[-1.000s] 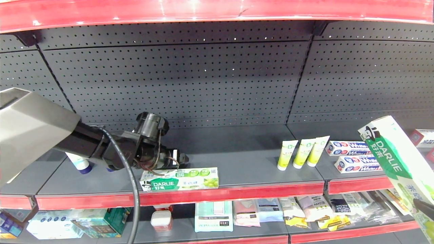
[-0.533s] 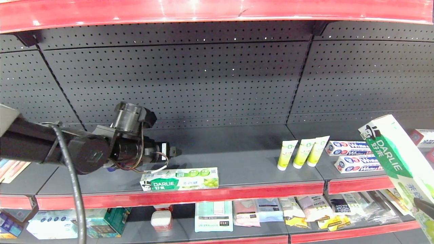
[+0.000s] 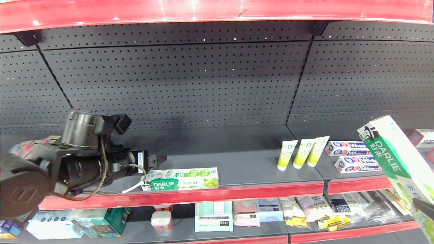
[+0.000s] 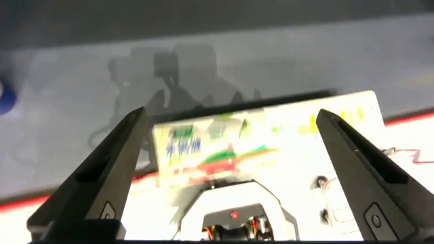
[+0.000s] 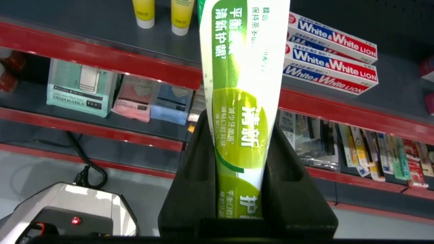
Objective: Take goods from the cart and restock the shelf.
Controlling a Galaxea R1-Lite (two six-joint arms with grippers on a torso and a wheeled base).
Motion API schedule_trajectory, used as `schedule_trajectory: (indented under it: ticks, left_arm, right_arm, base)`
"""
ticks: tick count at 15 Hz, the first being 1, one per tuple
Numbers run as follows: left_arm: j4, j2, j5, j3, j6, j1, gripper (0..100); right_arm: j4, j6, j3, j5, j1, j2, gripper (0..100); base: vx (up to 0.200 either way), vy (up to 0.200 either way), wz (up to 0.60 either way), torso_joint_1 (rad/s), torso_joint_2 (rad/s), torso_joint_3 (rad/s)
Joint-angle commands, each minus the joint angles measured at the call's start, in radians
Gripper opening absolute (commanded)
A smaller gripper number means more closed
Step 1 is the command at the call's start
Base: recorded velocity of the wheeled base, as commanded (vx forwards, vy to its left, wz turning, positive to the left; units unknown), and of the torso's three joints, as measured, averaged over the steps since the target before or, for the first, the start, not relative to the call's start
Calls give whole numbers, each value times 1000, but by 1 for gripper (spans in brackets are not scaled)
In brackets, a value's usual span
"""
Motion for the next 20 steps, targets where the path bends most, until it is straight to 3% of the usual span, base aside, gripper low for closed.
schedule_trajectory:
  ticks: [1,3,7,10,14,16,20]
  left_arm:
    - [2,-173,3,76,6,1,100]
    - [-1,-229,18,94,18,7,100]
    - [-21,-331,21,108,124,28,100]
    - [54,-425,21,116,130,22,100]
    - [404,-793,-31,160,148,19,100]
    - [517,-947,-54,169,216,19,100]
    - [548,-1171,-56,268,332,19,100]
  right_arm:
    - [0,0,-7,0,0,14,0]
    - [0,-6,-5,-3,0,18,0]
    - [0,-30,-5,-9,-7,17,0]
    - [0,-39,5,-11,-7,4,0]
    - [1,-121,-21,-9,-3,7,0]
    - [1,-176,-41,-8,-3,6,0]
    - [0,-213,-79,2,16,14,0]
  base:
    - [0,0,0,0,0,0]
    - [0,0,0,0,0,0]
    - [0,0,0,0,0,0]
    - [0,0,0,0,0,0]
    - [0,0,0,0,0,0]
    - [0,0,0,0,0,0]
    - [0,0,0,0,0,0]
